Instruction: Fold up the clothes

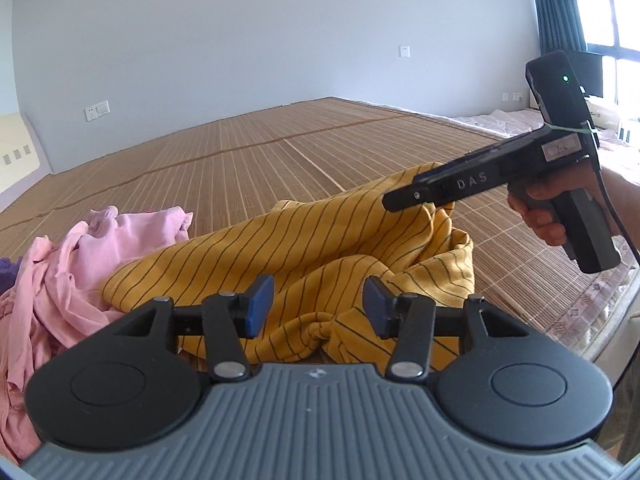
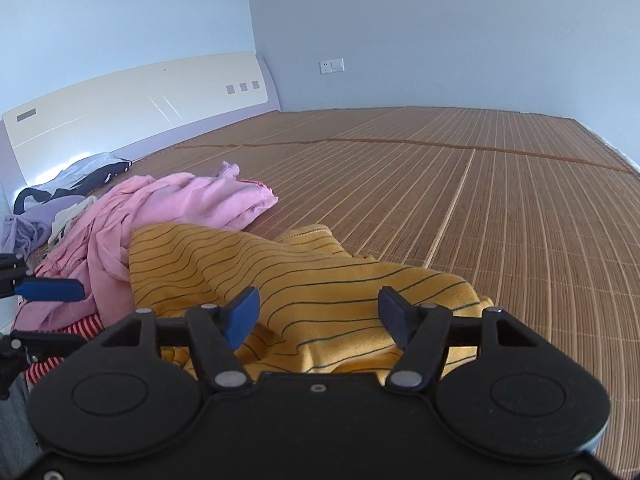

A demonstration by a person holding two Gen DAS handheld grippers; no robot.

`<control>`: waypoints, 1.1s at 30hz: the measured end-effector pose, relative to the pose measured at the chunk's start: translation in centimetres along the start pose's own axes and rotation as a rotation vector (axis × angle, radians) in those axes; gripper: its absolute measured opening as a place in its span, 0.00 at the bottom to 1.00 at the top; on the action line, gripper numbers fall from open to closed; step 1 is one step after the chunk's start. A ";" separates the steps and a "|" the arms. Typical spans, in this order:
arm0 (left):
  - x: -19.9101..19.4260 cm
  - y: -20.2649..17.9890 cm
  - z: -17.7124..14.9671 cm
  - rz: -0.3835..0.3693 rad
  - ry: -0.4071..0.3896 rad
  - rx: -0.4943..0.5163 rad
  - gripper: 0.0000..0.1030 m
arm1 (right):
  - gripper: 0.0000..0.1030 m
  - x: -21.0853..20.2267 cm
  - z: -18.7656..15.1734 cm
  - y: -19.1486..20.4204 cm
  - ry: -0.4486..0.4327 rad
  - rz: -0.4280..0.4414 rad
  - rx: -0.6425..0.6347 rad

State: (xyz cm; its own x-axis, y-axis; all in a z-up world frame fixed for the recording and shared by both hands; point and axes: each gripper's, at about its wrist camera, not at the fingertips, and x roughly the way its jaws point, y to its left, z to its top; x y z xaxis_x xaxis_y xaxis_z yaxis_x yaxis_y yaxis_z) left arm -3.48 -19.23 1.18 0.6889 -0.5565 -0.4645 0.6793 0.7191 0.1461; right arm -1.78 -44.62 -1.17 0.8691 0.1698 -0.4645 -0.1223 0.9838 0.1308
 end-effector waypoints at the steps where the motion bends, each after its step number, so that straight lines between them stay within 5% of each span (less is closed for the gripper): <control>1: 0.8 0.1 0.1 0.011 0.010 -0.003 0.54 | 0.66 0.5 -0.5 0.2 0.022 -0.001 -0.028; 9: 7.4 0.3 -1.4 0.082 0.108 -0.008 0.54 | 0.52 1.4 -2.3 -2.1 0.152 -0.024 -0.076; 16: 8.5 1.3 -2.9 0.024 0.132 -0.024 0.54 | 0.53 -1.4 -1.7 -4.4 0.171 0.015 -0.035; 21: 8.3 3.1 -3.5 -0.002 0.124 -0.056 0.54 | 0.64 -2.5 0.3 -0.7 0.014 -0.005 -0.129; 25: 8.3 4.2 -3.7 -0.013 0.124 -0.074 0.54 | 0.69 1.7 1.7 3.0 0.110 0.121 -0.166; 29: 7.5 5.1 -4.1 -0.002 0.121 -0.074 0.54 | 0.67 7.3 1.5 6.3 0.186 -0.014 -0.355; 31: 7.1 5.5 -4.4 -0.002 0.122 -0.088 0.54 | 0.49 8.6 1.4 7.0 0.183 -0.063 -0.429; 33: 6.4 5.7 -4.5 -0.007 0.113 -0.094 0.54 | 0.12 8.6 2.1 6.7 0.190 -0.063 -0.430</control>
State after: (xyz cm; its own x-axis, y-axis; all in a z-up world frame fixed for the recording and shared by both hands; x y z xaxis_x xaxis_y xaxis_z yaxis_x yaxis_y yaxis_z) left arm 3.68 -16.85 -4.94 0.6475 -0.5151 -0.5616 0.6538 0.7541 0.0622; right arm 5.91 -36.72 -2.43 0.7832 0.0774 -0.6170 -0.2944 0.9201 -0.2583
